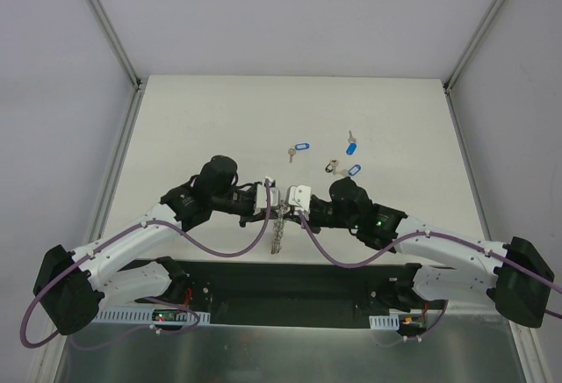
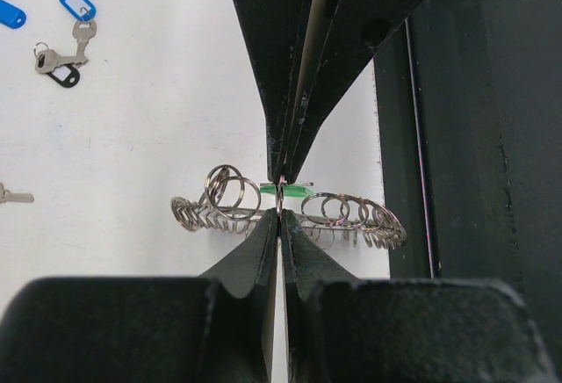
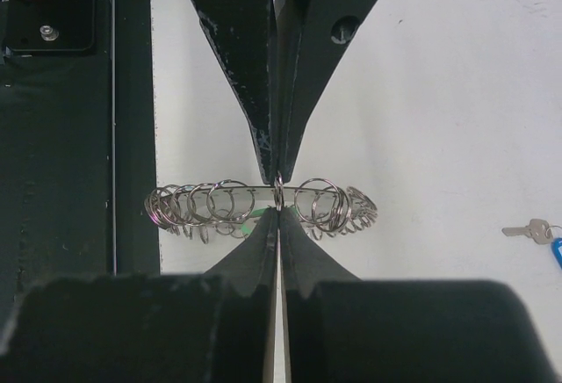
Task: Put the keys on the keyring
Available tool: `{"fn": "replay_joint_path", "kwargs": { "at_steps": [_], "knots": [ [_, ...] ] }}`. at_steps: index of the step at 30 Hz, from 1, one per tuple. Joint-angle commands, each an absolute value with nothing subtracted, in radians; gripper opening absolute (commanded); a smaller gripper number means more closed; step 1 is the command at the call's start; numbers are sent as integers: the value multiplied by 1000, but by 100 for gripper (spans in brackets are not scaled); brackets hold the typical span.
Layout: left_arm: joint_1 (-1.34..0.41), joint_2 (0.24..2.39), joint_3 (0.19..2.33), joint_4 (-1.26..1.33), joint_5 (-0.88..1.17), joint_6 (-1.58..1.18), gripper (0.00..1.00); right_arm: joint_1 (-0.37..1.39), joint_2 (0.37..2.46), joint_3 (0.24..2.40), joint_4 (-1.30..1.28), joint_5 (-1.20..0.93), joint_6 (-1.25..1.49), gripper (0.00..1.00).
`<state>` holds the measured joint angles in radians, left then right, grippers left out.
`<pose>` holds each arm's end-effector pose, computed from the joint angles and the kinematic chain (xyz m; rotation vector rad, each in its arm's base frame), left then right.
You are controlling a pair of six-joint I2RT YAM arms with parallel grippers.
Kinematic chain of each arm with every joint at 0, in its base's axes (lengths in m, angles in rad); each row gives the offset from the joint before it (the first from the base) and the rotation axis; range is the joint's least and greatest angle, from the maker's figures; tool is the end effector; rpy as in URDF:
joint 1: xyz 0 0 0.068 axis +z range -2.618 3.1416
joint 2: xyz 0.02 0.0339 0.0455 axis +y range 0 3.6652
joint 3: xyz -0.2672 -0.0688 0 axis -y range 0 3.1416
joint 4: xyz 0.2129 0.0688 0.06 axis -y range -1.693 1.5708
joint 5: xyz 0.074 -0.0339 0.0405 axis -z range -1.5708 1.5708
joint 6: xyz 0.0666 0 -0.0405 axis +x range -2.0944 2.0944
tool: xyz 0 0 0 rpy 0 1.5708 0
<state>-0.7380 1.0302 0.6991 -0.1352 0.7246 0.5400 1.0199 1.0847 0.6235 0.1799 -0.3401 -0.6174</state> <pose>0.1286 -0.1766 0.2744 1.5372 1.3009 -0.8591 0.1088 0.2195 0.2708 -1.5239 1.0965 0.5931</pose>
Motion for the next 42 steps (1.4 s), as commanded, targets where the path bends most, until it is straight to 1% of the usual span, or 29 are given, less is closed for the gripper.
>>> {"fn": "replay_joint_path", "kwargs": {
  "at_steps": [1, 13, 14, 15, 19, 20, 21, 24, 30, 37, 40, 42],
  "knots": [
    [-736, 1045, 742, -106, 762, 531, 0, 1034, 1049, 629, 308, -347, -603, 1],
    [-736, 1054, 759, -124, 750, 523, 0, 1035, 1077, 644, 325, -345, -581, 5],
    [-736, 1052, 761, -126, 747, 522, 0, 1035, 1077, 644, 324, -342, -580, 6],
    [-735, 1051, 761, -126, 747, 523, 0, 1037, 1072, 640, 322, -338, -580, 10],
    [-736, 1025, 755, -124, 727, 534, 0, 1028, 1031, 620, 322, -308, -575, 15],
    [-735, 1022, 750, -124, 724, 532, 0, 1019, 1020, 609, 321, -320, -572, 16],
    [-733, 1016, 749, -117, 723, 532, 0, 1011, 1011, 604, 319, -328, -568, 20],
    [-723, 997, 733, -81, 722, 512, 0, 976, 985, 586, 314, -382, -561, 25],
    [-704, 979, 713, -40, 729, 482, 0, 934, 1011, 597, 275, -457, -571, 26],
    [-701, 983, 709, -23, 735, 466, 0, 931, 1038, 600, 287, -482, -574, 25],
    [-698, 980, 707, -15, 735, 460, 0, 931, 1051, 600, 302, -483, -569, 25],
    [-699, 982, 706, -11, 738, 457, 0, 933, 1058, 600, 308, -480, -566, 22]
  ]
}}
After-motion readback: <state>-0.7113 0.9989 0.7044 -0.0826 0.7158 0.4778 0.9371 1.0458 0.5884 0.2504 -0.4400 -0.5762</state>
